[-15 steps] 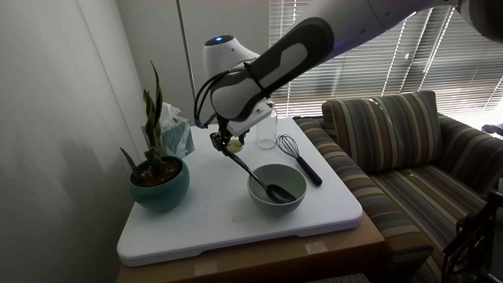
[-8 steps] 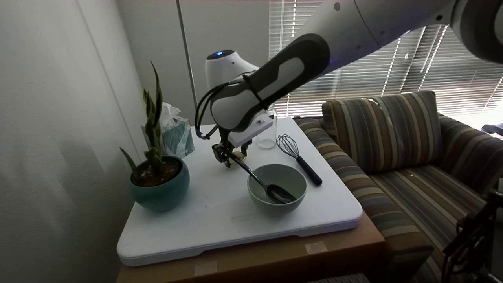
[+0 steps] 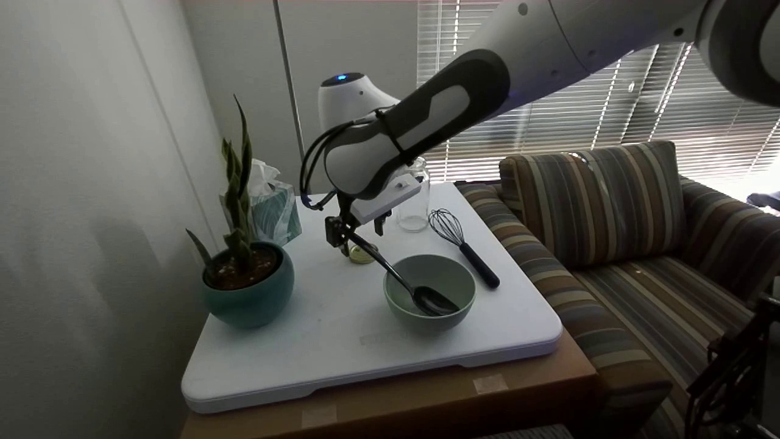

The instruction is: Take the lid off the bottle and put it on the board

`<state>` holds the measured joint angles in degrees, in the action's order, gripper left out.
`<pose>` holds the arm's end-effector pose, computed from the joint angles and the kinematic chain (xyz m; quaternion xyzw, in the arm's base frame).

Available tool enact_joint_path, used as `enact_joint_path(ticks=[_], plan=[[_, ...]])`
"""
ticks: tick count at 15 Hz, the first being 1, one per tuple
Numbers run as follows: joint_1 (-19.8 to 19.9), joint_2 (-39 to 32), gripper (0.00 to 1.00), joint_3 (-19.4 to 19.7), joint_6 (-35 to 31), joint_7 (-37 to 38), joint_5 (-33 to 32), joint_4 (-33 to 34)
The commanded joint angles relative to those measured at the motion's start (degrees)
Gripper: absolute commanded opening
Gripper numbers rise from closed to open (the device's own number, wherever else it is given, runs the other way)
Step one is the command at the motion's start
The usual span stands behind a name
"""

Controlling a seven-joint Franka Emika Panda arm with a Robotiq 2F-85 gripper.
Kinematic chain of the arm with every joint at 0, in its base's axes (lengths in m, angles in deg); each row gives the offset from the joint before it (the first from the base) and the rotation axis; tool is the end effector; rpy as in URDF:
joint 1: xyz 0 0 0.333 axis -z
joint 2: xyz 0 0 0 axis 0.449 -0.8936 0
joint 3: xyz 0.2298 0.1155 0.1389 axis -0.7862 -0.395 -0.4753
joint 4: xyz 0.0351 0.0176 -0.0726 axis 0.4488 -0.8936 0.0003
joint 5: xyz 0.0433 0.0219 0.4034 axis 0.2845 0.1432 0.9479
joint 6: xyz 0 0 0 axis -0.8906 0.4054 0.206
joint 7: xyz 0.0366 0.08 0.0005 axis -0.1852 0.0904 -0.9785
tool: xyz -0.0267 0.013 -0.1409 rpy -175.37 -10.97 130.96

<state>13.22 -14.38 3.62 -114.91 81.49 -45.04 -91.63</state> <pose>0.7648 0.1470 0.0314 0.9971 -0.0002 0.0573 0.0508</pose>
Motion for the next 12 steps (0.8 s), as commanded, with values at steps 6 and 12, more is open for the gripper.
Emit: enact_joint_path(ticks=[6,12], plan=[[0.15,9.19,1.00,-1.06,8.06,-6.15,-0.15,-0.17],[-0.10,13.93,1.00,-1.49,12.94,-15.45,-0.14,2.31]])
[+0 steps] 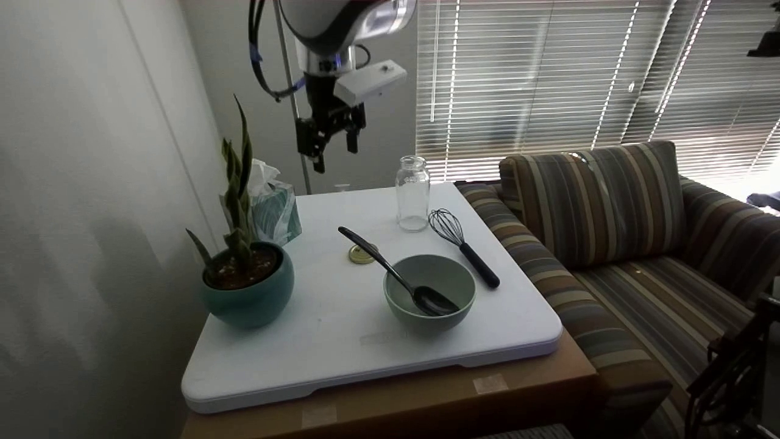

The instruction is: Take the lid off the bottle and put it on the board

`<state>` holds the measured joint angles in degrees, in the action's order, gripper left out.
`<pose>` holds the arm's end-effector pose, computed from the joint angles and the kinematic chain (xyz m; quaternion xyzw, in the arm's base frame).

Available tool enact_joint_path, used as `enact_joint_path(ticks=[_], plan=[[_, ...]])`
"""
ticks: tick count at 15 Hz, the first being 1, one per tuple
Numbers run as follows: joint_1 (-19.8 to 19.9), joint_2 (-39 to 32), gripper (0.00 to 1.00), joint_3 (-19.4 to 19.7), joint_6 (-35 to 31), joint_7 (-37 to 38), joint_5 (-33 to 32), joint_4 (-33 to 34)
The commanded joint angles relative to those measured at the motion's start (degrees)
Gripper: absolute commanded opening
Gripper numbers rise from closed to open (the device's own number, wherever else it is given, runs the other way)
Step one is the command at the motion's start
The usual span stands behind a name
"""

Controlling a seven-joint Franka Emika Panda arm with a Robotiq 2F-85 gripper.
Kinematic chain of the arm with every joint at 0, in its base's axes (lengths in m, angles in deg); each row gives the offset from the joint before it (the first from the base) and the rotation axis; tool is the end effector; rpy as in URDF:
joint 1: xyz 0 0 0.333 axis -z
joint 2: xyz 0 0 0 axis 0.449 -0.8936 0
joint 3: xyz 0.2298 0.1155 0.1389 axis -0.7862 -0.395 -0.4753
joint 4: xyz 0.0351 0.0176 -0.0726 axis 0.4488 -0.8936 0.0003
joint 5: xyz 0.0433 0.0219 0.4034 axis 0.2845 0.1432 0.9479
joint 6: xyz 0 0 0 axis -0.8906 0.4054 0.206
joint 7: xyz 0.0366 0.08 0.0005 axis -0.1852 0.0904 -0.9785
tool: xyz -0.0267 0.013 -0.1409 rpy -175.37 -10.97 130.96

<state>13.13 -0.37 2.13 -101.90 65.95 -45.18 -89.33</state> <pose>0.7917 0.1646 0.2221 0.9879 0.1255 0.0779 0.0470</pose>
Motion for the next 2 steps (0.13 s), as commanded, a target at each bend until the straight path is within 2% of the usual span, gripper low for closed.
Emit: enact_joint_path(ticks=[1,2], plan=[[0.07,0.99,1.00,-0.12,0.69,-1.04,0.00,-0.13],[0.12,1.58,1.00,-0.21,0.97,-1.57,0.00,-0.39]])
